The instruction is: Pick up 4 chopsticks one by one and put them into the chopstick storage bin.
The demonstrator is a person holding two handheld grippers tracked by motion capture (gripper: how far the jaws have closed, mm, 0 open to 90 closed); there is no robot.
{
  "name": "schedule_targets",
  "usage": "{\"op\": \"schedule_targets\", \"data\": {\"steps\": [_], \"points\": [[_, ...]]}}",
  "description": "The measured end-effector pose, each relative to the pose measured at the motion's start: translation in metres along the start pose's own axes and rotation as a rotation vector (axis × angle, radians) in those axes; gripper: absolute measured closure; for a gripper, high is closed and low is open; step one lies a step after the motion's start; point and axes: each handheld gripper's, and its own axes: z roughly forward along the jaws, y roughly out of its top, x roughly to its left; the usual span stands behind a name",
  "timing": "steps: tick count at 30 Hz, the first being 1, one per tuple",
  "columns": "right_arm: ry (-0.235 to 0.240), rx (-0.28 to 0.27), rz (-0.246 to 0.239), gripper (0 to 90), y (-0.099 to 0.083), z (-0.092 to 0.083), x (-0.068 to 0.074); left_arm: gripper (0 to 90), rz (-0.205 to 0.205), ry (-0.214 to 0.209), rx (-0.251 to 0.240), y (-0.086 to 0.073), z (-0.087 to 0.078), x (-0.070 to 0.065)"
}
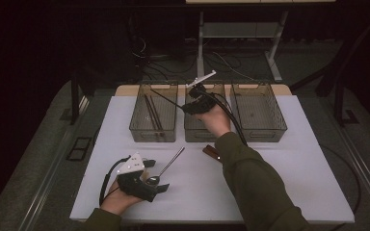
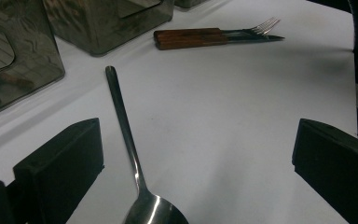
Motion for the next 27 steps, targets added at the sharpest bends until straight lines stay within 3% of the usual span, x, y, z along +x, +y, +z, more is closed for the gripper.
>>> {"op": "schedule_targets", "data": {"steps": [17, 27], "points": [[-0.078, 0.029, 0.039, 84.6, 0.032, 0.054, 0.008, 1.0, -0.005, -0.006, -0.014, 0.001, 0.0, 0.001], [-0.089, 0.04, 0.078, 84.5, 0.037, 0.077, 0.014, 1.1, -0.01, -0.013, -0.017, 0.001, -0.001, 0.001]]}}
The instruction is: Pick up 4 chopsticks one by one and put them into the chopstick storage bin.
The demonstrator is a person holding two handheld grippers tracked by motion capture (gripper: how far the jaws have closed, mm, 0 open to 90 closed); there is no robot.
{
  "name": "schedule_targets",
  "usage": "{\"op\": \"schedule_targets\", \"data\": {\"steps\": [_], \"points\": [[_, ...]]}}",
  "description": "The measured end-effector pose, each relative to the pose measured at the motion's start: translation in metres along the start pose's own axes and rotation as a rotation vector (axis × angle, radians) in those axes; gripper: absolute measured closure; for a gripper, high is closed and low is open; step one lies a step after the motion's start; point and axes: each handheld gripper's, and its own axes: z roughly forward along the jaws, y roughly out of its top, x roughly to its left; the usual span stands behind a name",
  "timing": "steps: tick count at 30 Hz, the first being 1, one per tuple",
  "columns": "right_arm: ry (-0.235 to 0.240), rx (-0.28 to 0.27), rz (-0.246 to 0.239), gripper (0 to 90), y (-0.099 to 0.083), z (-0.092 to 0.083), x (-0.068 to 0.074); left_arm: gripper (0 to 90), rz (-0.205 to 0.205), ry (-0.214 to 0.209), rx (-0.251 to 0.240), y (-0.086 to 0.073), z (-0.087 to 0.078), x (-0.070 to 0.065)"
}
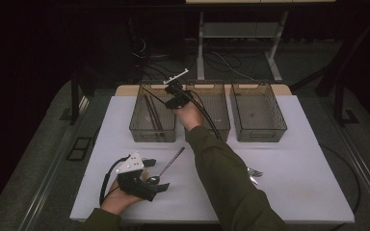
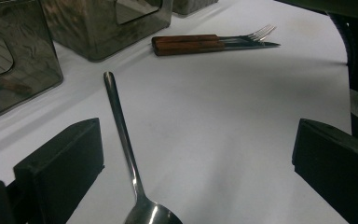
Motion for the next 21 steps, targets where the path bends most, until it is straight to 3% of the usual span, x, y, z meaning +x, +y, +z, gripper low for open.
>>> {"op": "schedule_targets", "data": {"steps": [10, 14, 19, 21], "points": [[0.008, -0.004, -0.012, 82.7, 0.0, 0.006, 0.005, 1.1, 0.001, -0.001, -0.002, 0.0, 0.0, 0.001], [0.028, -0.024, -0.029, 68.3, 0.001, 0.004, 0.005, 1.1, 0.001, -0.002, 0.001, 0.0, 0.0, 0.0], [0.026, -0.04, -0.036, 59.9, 0.002, -0.002, 0.006, 1.1, 0.002, -0.002, 0.002, 0.0, 0.0, 0.0], [0.047, -0.045, -0.037, 57.3, 0.003, -0.005, 0.005, 1.1, 0.003, -0.001, 0.001, 0.0, 0.0, 0.001]]}}
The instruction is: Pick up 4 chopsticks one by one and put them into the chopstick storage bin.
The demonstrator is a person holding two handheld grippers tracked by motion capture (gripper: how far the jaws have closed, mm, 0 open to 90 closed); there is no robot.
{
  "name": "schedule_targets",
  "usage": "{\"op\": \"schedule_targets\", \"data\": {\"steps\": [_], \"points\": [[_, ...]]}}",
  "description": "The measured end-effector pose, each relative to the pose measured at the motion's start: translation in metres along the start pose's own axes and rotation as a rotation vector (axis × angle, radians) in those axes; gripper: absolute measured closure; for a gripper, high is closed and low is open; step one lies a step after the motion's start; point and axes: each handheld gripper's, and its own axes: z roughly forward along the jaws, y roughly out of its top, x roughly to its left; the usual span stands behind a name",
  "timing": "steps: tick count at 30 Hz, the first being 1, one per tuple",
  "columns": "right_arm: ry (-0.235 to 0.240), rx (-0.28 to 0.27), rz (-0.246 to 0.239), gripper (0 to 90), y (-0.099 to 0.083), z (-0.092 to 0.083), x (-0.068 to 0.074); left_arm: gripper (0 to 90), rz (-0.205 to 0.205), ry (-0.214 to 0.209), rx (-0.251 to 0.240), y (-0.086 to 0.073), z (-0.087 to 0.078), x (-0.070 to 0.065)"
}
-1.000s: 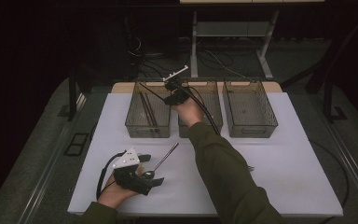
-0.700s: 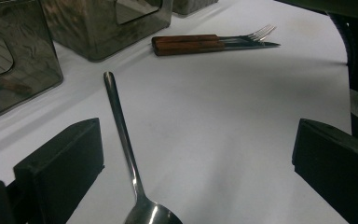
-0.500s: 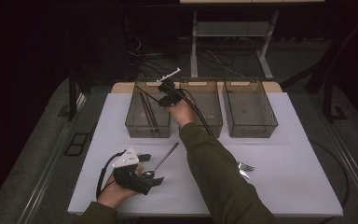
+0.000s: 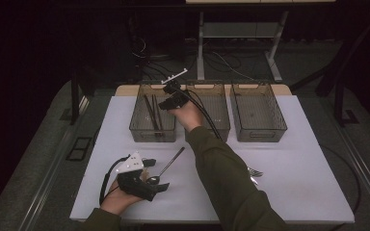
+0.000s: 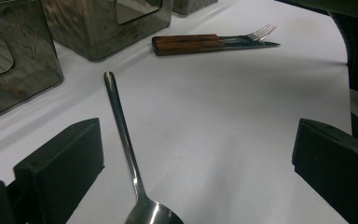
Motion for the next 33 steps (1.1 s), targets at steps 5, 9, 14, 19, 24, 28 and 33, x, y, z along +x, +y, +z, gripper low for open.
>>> {"op": "schedule_targets", "data": {"steps": [5, 9, 14, 19, 24, 28, 33], "points": [[0.027, -0.02, 0.0, 51.5, -0.001, -0.009, -0.001, 1.1, 0.004, 0.001, 0.001, 0.0, 0.001, 0.001], [0.049, -0.05, -0.015, 47.7, -0.003, -0.018, -0.003, 1.1, 0.002, 0.001, 0.004, 0.0, 0.0, 0.0], [0.069, -0.078, -0.032, 41.4, -0.009, -0.031, -0.004, 1.1, 0.001, 0.001, 0.005, 0.0, 0.001, 0.0], [0.094, -0.11, -0.034, 37.6, -0.019, -0.045, -0.011, 1.1, 0.006, 0.006, 0.009, 0.0, 0.001, 0.0], [0.108, -0.123, -0.046, 32.0, -0.03, -0.059, -0.016, 1.1, 0.003, 0.007, 0.01, -0.001, 0.001, 0.0], [0.146, -0.139, -0.05, 28.3, -0.042, -0.071, -0.019, 1.1, 0.003, 0.006, 0.011, -0.001, 0.002, 0.0], [0.158, -0.144, -0.074, 21.9, -0.06, -0.089, -0.021, 1.1, 0.003, 0.012, 0.011, -0.002, 0.002, 0.0]]}}
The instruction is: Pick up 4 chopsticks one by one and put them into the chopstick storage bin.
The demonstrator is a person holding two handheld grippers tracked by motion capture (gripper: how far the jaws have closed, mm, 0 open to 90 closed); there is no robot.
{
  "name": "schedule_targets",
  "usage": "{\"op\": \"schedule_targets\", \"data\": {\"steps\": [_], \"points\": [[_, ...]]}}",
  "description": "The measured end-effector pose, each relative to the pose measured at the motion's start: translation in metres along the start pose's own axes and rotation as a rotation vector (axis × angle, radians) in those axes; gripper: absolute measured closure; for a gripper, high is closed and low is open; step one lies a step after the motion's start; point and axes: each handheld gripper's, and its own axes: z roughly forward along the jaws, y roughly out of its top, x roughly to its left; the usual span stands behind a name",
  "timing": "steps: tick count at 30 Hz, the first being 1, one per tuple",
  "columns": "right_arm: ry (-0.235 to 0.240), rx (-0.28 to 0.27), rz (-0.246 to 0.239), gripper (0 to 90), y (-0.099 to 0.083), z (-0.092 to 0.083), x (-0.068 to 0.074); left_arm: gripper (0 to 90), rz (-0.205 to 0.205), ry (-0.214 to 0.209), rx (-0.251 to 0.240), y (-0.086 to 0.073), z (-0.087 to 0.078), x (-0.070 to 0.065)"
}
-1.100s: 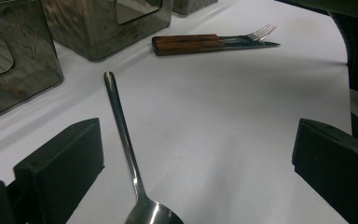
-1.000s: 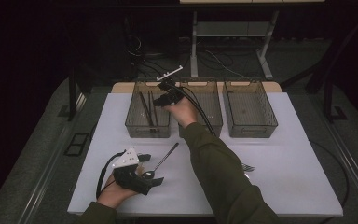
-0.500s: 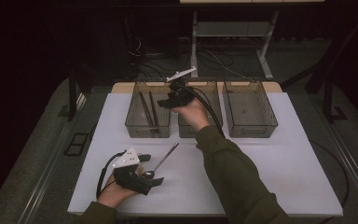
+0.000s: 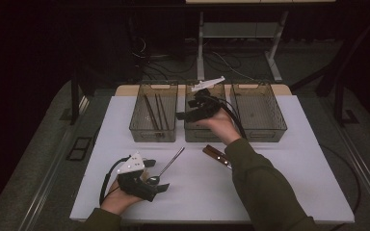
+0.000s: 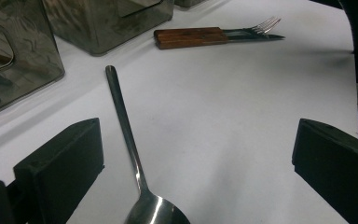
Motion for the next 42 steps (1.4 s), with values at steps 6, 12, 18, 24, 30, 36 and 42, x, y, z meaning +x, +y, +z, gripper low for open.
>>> {"op": "schedule_targets", "data": {"steps": [6, 12, 18, 24, 30, 36, 42], "points": [[-0.004, -0.024, 0.002, 19.7, -0.02, -0.026, 0.0, 1.1, 0.002, 0.001, 0.02, 0.0, 0.0, 0.0], [0.008, -0.058, 0.006, 18.4, -0.04, -0.053, -0.004, 1.1, 0.001, 0.006, 0.02, -0.001, 0.0, 0.0], [-0.011, -0.087, 0.009, 16.6, -0.059, -0.077, -0.007, 1.2, -0.003, 0.01, 0.026, -0.001, 0.001, 0.0], [-0.033, -0.112, 0.009, 16.5, -0.082, -0.098, -0.007, 1.3, -0.008, 0.012, 0.025, -0.001, 0.001, 0.0], [-0.047, -0.116, 0.025, 16.5, -0.109, -0.114, -0.008, 1.3, -0.006, 0.017, 0.029, -0.001, 0.001, 0.0], [-0.061, -0.125, 0.042, 16.5, -0.132, -0.128, -0.007, 1.3, -0.005, 0.02, 0.03, -0.001, 0.001, 0.001], [-0.078, -0.135, 0.063, 16.5, -0.162, -0.139, -0.007, 1.3, -0.005, 0.02, 0.028, -0.001, 0.001, 0.0]]}}
